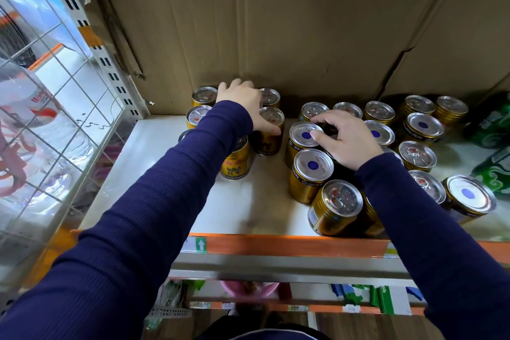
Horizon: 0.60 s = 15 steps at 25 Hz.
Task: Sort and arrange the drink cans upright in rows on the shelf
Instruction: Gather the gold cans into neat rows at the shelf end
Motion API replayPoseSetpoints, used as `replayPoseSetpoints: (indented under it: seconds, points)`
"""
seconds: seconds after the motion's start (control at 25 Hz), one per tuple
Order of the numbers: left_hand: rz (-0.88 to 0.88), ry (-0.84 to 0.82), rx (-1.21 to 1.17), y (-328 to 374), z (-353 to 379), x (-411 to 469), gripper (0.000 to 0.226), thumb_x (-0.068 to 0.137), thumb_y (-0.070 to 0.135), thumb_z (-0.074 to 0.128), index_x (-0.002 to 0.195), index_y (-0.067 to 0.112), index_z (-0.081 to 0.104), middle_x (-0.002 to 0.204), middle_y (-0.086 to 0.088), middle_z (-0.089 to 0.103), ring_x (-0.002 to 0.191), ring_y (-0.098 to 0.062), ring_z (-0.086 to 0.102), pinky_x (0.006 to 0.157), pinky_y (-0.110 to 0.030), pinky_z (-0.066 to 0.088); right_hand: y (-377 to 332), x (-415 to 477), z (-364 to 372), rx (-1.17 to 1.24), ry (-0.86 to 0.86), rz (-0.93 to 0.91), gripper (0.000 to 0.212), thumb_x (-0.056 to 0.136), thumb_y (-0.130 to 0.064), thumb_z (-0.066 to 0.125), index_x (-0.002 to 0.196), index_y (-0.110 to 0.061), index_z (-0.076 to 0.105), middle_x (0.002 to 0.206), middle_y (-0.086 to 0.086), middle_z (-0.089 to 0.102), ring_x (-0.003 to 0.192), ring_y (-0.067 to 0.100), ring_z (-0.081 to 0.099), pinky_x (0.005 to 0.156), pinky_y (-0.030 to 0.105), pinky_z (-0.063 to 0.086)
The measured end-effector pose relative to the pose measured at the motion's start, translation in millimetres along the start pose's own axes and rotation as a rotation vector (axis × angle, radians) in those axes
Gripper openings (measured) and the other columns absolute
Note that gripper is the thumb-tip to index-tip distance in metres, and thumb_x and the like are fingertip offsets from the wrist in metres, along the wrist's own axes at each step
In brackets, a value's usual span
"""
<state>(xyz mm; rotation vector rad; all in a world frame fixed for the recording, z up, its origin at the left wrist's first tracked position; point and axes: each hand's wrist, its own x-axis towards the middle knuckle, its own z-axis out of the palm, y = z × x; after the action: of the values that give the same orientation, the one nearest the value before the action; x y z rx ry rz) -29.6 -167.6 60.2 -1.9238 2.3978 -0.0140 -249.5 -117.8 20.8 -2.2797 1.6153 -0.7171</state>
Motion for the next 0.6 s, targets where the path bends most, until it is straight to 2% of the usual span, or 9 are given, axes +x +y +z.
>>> replayPoseSetpoints:
  seconds: [0.16,0.36,0.44,0.52,0.6]
  points:
    - [-0.019,0.017,0.025,1,-1,-2,0.083,0.061,0.084,0.051,0.105,0.015,0.063,0.115,-0.006,0.055,0.117,-0.029,0.040,0.100,-0.049,0.029,0,0,-1,-0.006,-0.009,0.002,0.033,0.092,-0.027,0.058,0.123,-0.015,0.059,0.124,0.002,0.058,0.113,0.014,0.052,0.085,0.019,0.039]
    - [-0.041,-0.007,-0.018,2,0,-6,0.083,0.063,0.081,0.054,0.111,0.015,0.061,0.120,-0.007,0.053,0.121,-0.030,0.040,0.104,-0.050,0.028,1,-1,1,0.004,-0.019,-0.003,0.032,0.092,-0.027,0.058,0.122,-0.015,0.059,0.123,0.001,0.058,0.110,0.011,0.052,0.082,0.018,0.040]
    - [-0.018,0.038,-0.031,4,1,-11,0.078,0.068,0.076,0.055,0.117,0.015,0.059,0.122,-0.008,0.052,0.120,-0.030,0.041,0.103,-0.049,0.029,1,0,-2,0.041,0.008,-0.001,0.032,0.091,-0.027,0.059,0.120,-0.015,0.061,0.119,-0.001,0.061,0.109,0.009,0.053,0.084,0.015,0.038]
    - [0.068,0.177,-0.148,10,6,-24,0.066,0.075,0.064,0.059,0.120,0.016,0.058,0.121,-0.008,0.052,0.117,-0.029,0.044,0.099,-0.044,0.033,0,0,-7,0.105,0.070,0.004,0.028,0.090,-0.024,0.061,0.116,-0.016,0.065,0.110,-0.007,0.062,0.104,0.006,0.054,0.083,0.007,0.035]
    - [0.276,0.288,-0.386,17,16,-42,0.057,0.074,0.057,0.060,0.111,0.013,0.063,0.110,-0.009,0.058,0.105,-0.029,0.053,0.090,-0.036,0.041,-2,0,-14,0.139,0.137,0.007,0.023,0.090,-0.022,0.061,0.111,-0.016,0.067,0.103,-0.009,0.062,0.098,0.003,0.054,0.084,0.010,0.037]
